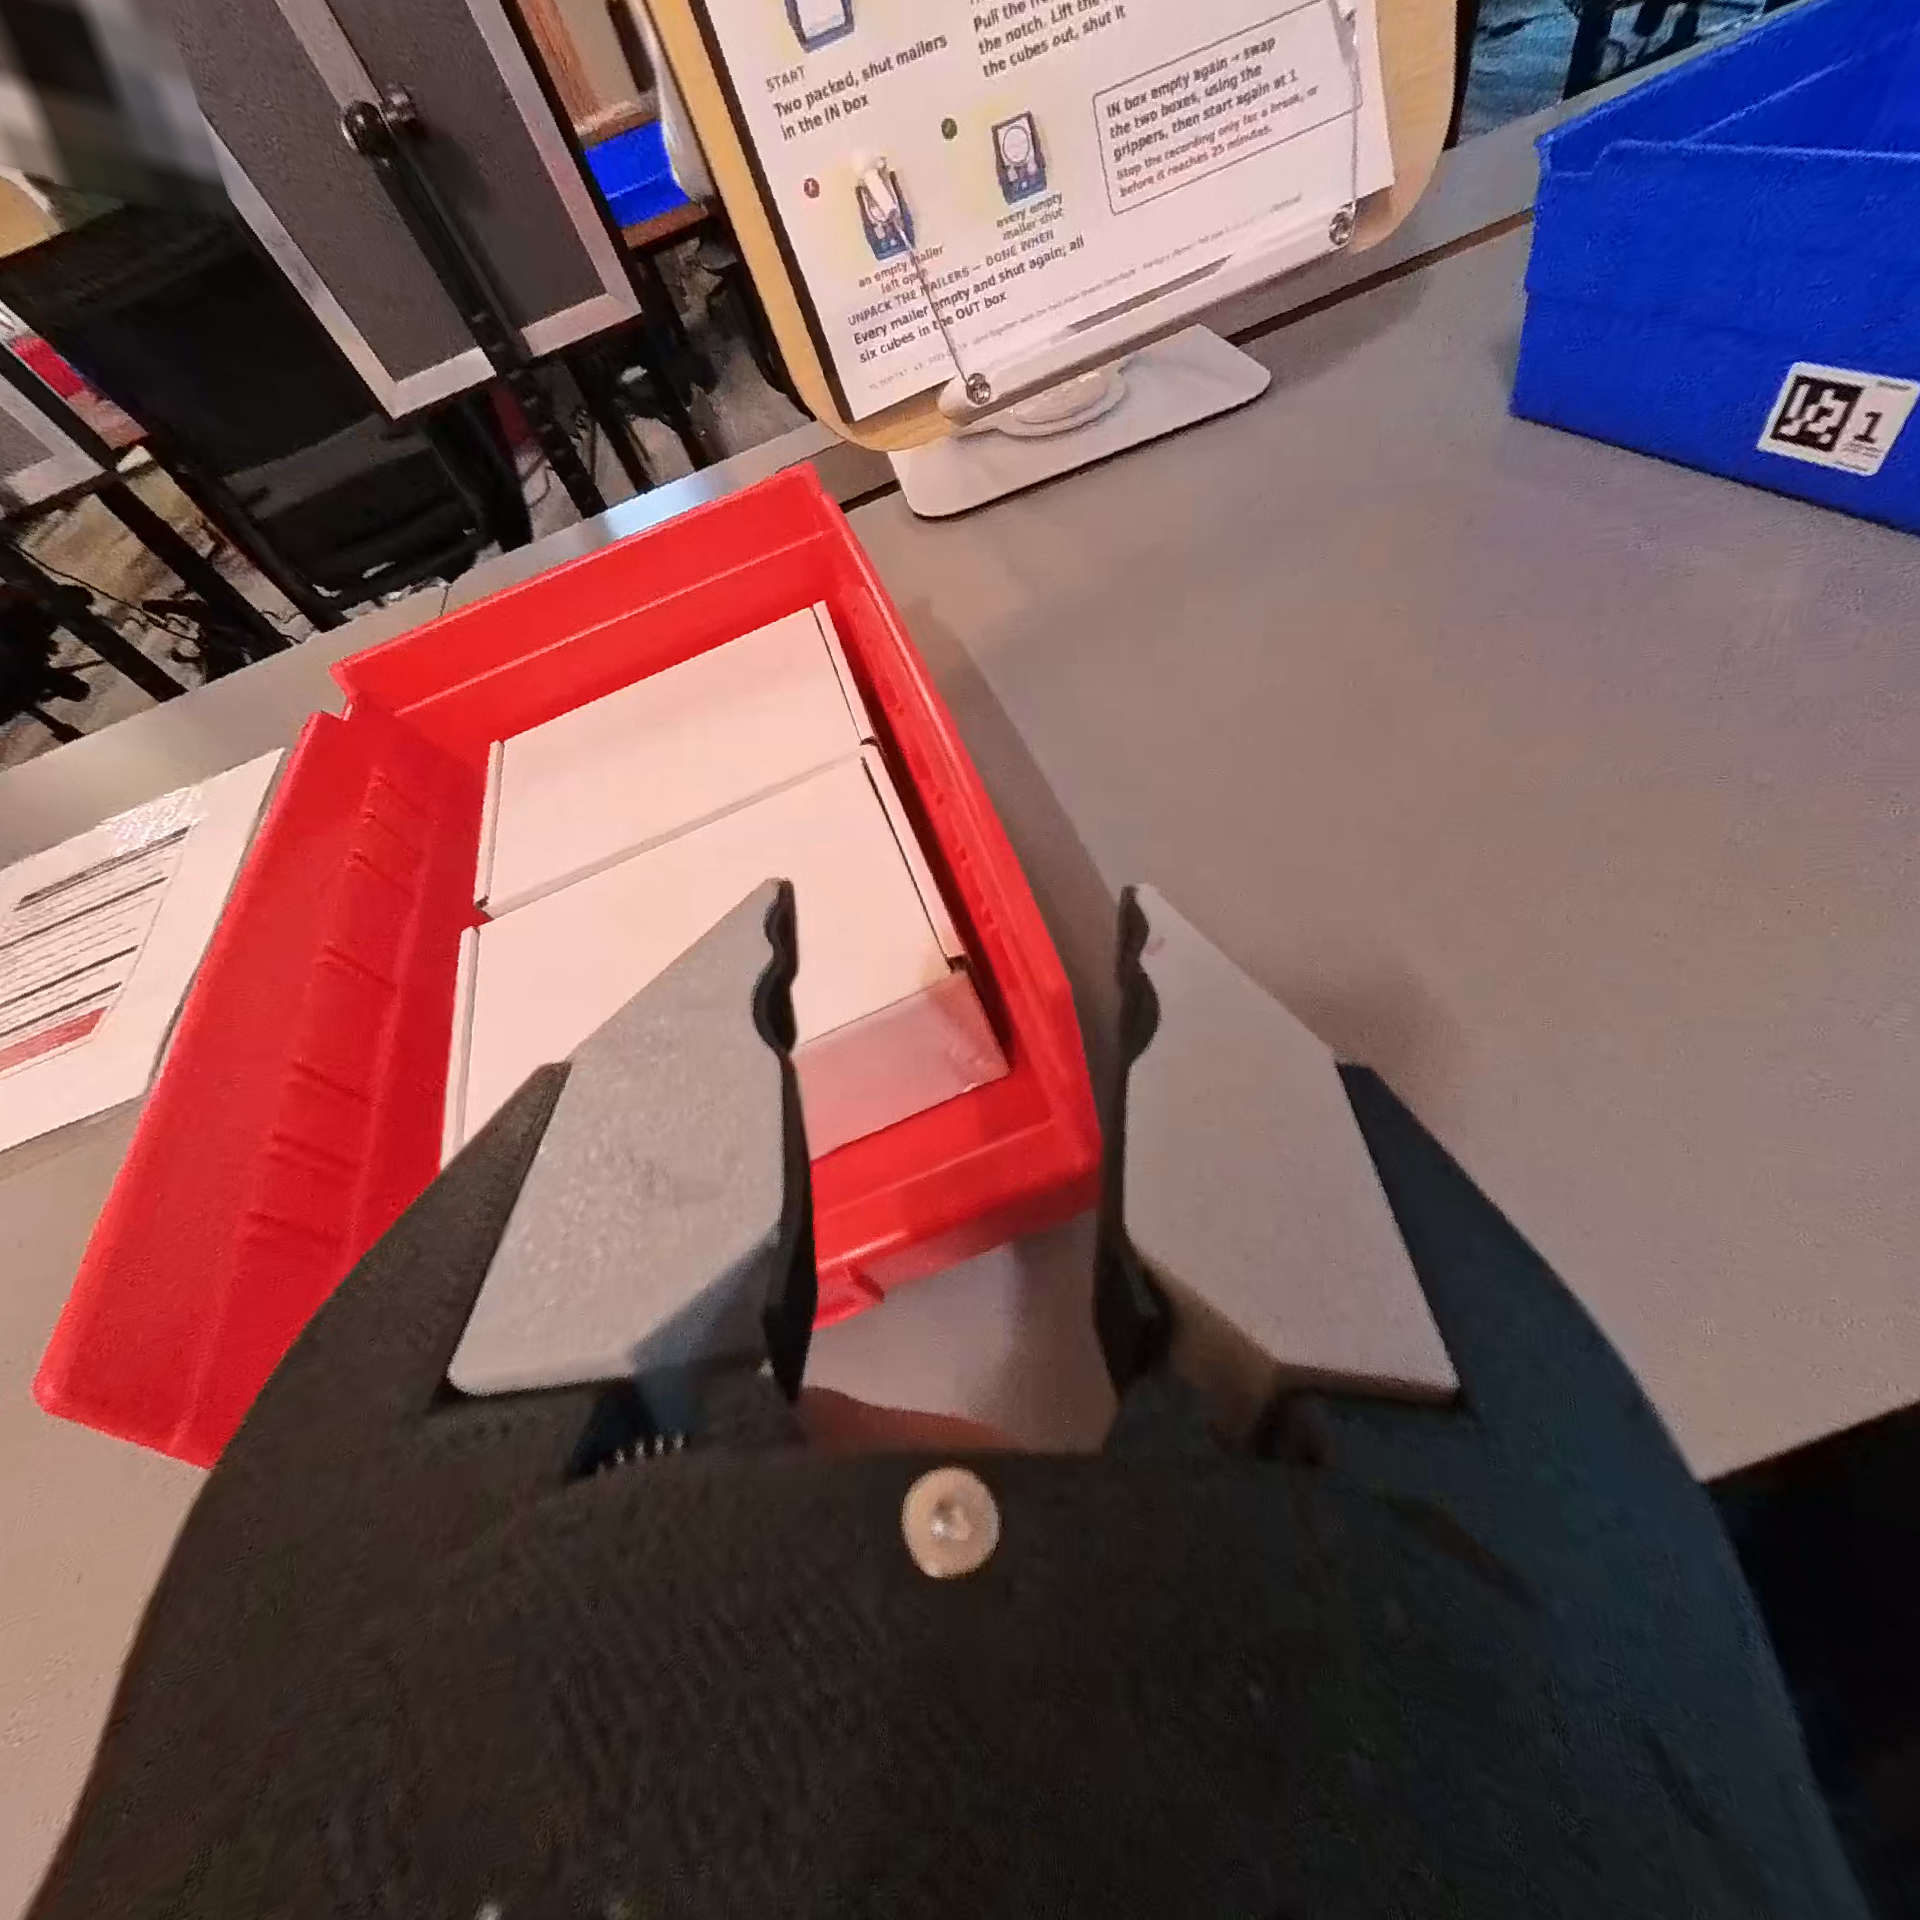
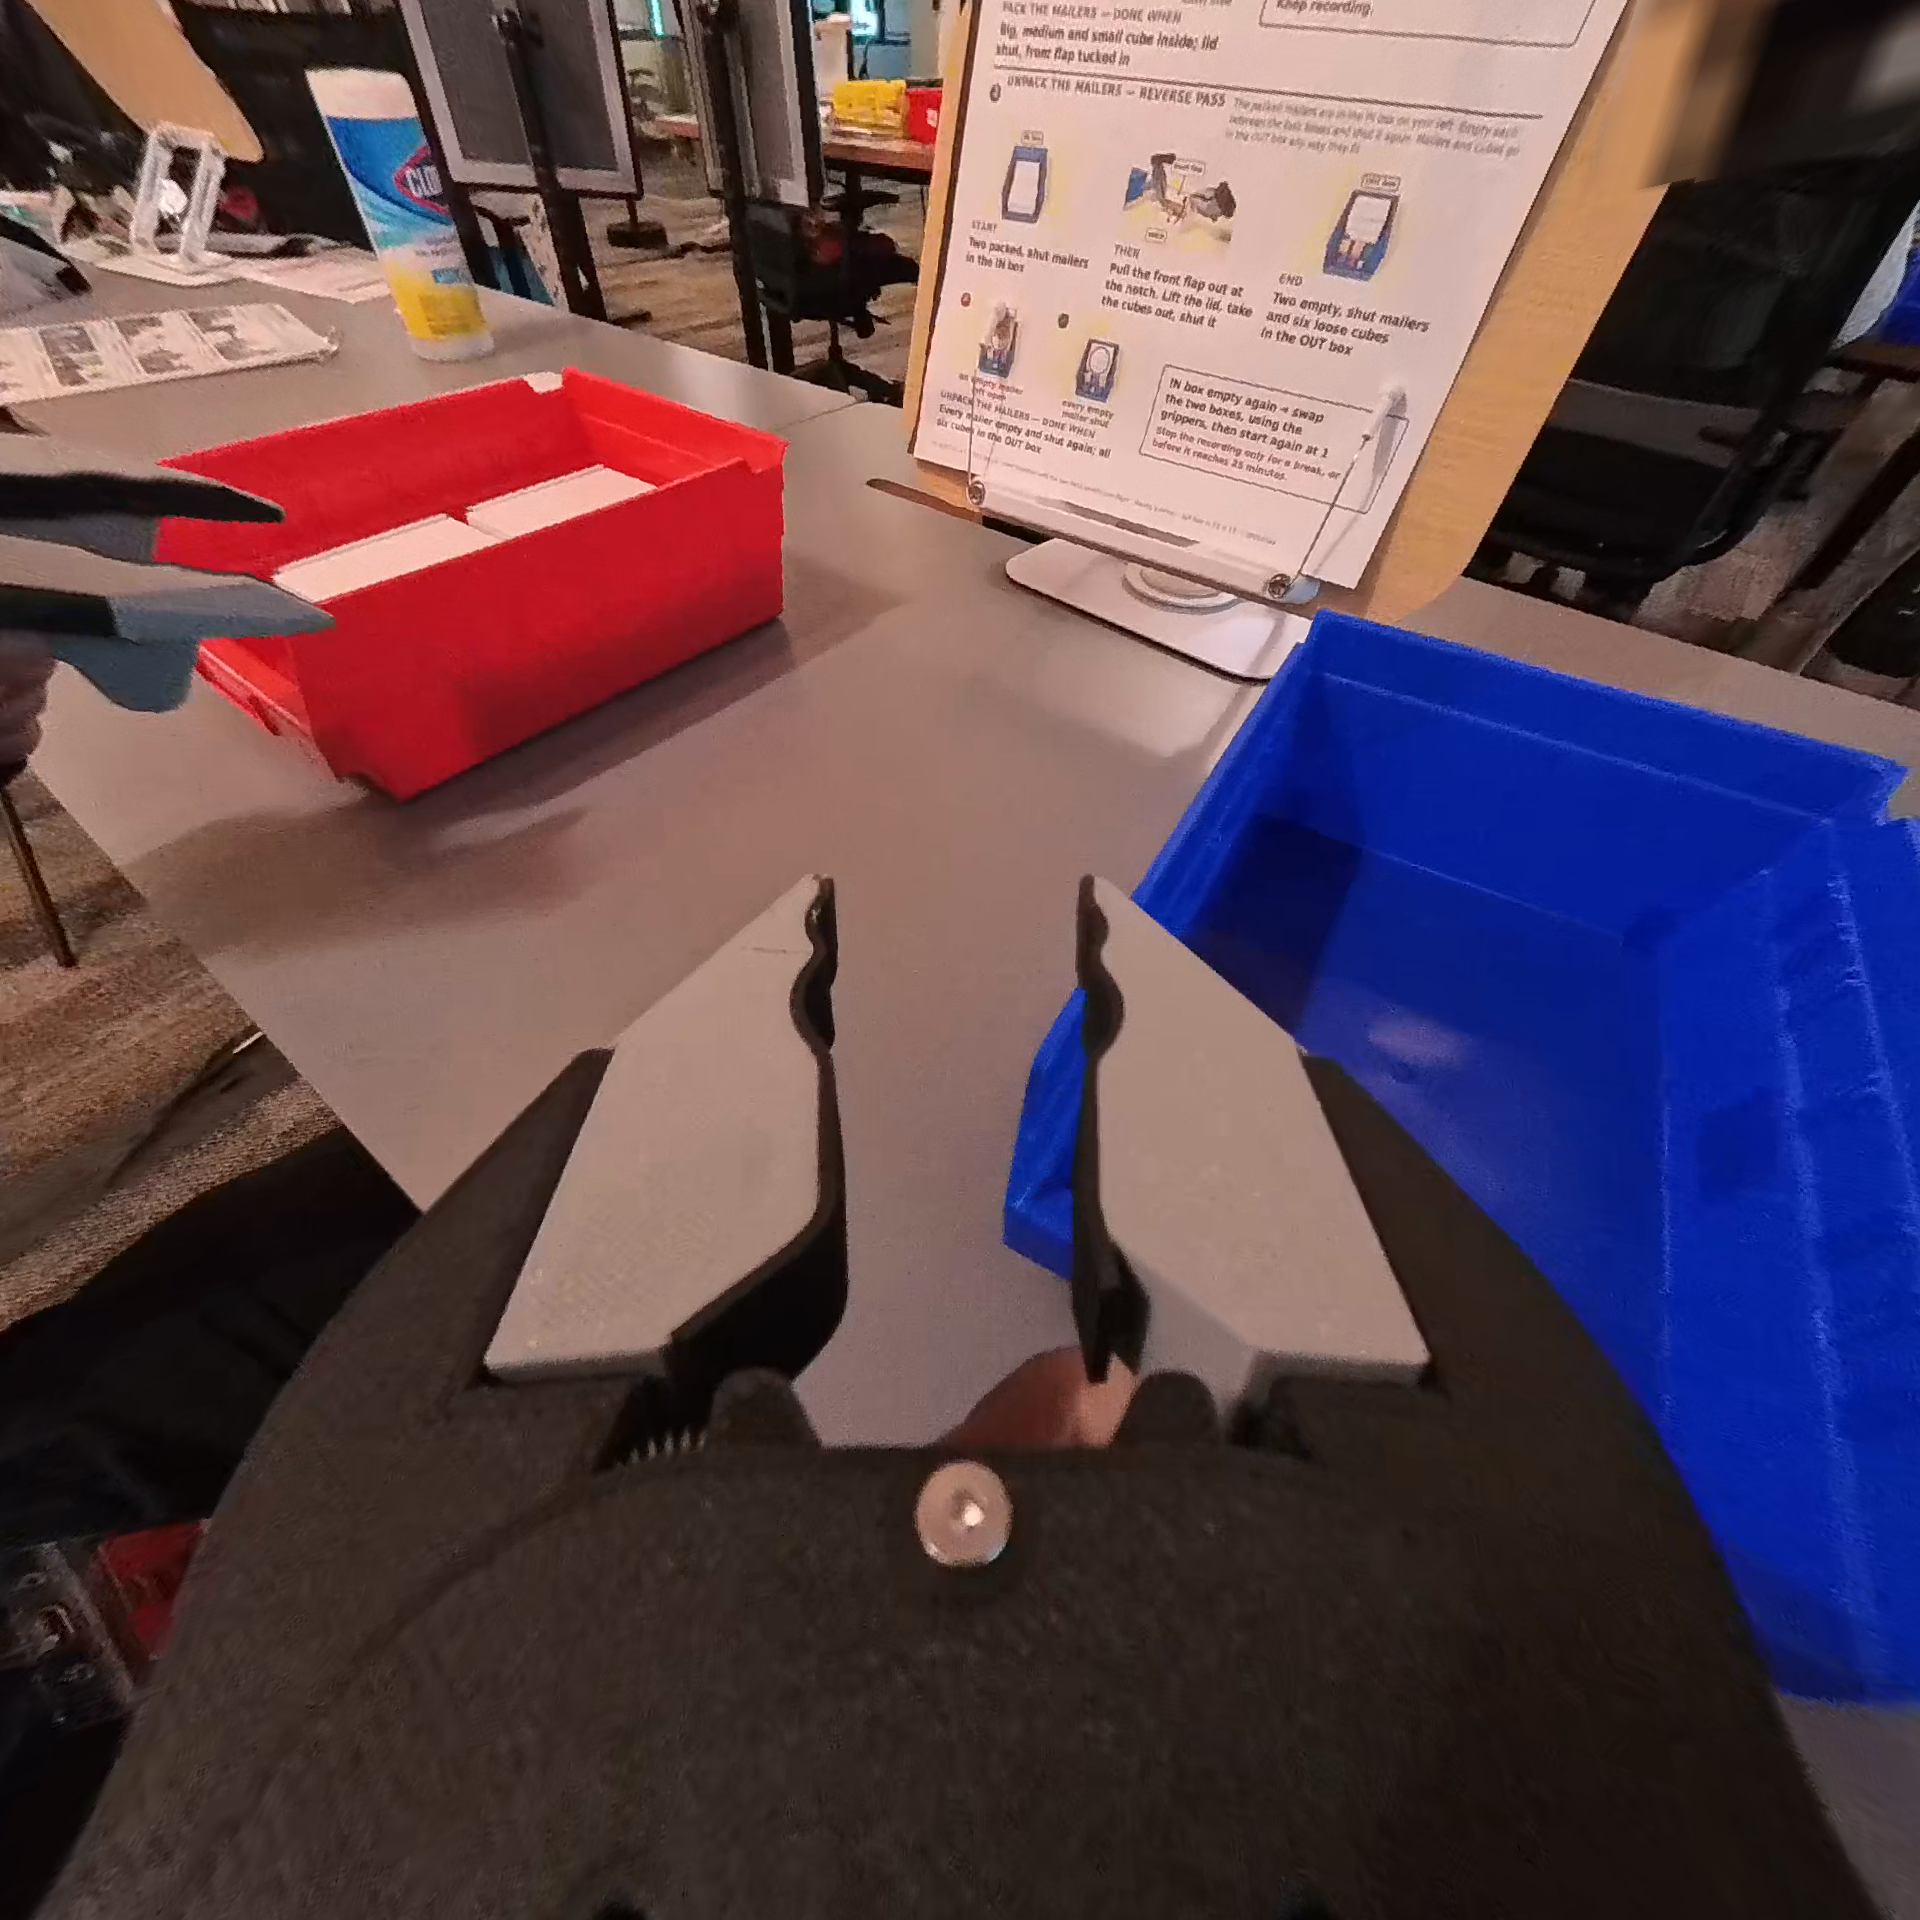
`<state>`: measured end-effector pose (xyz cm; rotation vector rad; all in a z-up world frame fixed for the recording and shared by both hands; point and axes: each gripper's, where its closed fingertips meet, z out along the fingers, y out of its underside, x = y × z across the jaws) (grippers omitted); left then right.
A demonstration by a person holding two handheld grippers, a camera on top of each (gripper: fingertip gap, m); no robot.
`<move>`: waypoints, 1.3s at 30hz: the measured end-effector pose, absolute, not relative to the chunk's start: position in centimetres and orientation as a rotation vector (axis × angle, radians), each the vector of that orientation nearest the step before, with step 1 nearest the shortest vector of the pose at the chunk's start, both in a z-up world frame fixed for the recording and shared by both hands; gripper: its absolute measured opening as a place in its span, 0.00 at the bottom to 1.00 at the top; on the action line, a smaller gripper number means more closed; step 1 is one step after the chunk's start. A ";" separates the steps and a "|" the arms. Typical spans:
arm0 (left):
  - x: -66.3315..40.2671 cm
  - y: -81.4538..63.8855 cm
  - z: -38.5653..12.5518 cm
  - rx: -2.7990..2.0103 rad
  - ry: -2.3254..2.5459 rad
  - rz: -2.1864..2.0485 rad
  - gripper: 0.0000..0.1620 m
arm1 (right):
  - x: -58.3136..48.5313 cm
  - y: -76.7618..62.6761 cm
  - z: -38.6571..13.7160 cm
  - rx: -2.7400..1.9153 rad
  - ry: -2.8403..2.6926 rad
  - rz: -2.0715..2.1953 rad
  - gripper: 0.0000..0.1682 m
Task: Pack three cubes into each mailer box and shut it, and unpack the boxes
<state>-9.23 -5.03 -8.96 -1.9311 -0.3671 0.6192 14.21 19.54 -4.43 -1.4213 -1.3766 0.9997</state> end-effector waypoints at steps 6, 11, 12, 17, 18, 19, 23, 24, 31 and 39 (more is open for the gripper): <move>-9.1 -4.7 -9.4 -1.957 -0.340 0.663 0.37 | 14.5 19.8 -3.8 -1.405 -1.351 1.003 0.26; -9.1 -4.7 -9.6 -1.977 -0.330 0.686 0.36 | 14.6 20.2 -3.7 -1.413 -1.330 1.001 0.32; -9.0 -4.7 -9.7 -1.980 -0.327 0.687 0.36 | 14.7 20.2 -3.6 -1.408 -1.324 0.999 0.32; -7.5 -3.9 -9.4 -1.967 -0.283 0.585 0.39 | 14.6 20.7 -3.6 -1.392 -1.313 0.947 0.32; -7.5 -3.9 -9.3 -1.964 -0.283 0.579 0.39 | 14.6 20.6 -3.7 -1.395 -1.318 0.944 0.32; -7.6 -4.1 -9.3 -1.964 -0.285 0.588 0.39 | 14.6 20.6 -3.8 -1.398 -1.318 0.945 0.32; -7.7 -4.3 -9.0 -1.959 -0.286 0.605 0.39 | 14.4 20.2 -3.8 -1.388 -1.327 0.956 0.31; -7.7 -4.4 -8.9 -1.956 -0.284 0.606 0.38 | 14.3 20.0 -3.8 -1.384 -1.331 0.958 0.31; -7.3 -4.3 -8.9 -1.966 -0.258 0.624 0.37 | 14.3 19.4 -3.7 -1.359 -1.344 0.984 0.28; -7.3 -4.5 -8.7 -1.960 -0.252 0.626 0.36 | 14.1 19.2 -3.5 -1.348 -1.338 1.004 0.26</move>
